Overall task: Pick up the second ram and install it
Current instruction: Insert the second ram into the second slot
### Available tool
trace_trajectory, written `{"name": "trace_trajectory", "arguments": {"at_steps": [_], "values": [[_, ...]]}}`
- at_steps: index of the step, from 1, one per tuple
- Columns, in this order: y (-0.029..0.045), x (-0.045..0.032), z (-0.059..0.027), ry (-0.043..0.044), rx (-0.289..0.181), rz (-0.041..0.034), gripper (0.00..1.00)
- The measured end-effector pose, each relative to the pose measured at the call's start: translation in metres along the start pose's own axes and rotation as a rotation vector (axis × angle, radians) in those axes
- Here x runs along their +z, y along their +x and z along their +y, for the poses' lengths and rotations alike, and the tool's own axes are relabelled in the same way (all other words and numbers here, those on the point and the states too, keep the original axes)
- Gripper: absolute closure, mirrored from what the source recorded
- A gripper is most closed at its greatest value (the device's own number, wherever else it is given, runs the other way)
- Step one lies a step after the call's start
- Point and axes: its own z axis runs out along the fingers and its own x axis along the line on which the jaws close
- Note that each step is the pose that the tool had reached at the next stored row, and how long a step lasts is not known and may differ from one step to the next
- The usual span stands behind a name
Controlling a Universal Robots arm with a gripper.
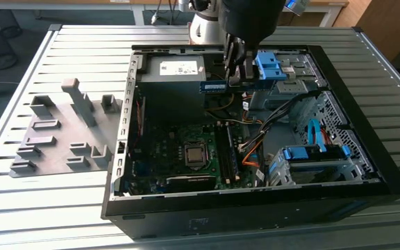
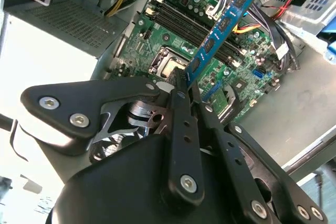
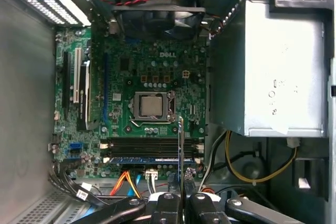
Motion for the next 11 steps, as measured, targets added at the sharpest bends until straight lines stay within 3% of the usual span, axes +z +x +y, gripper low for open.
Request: {"name": "trace_trajectory", "arguments": {"at_steps": [11], "values": [[0.0001,0.0014,0.0,0.0045,0.138,-0.0028,0.86]]}}
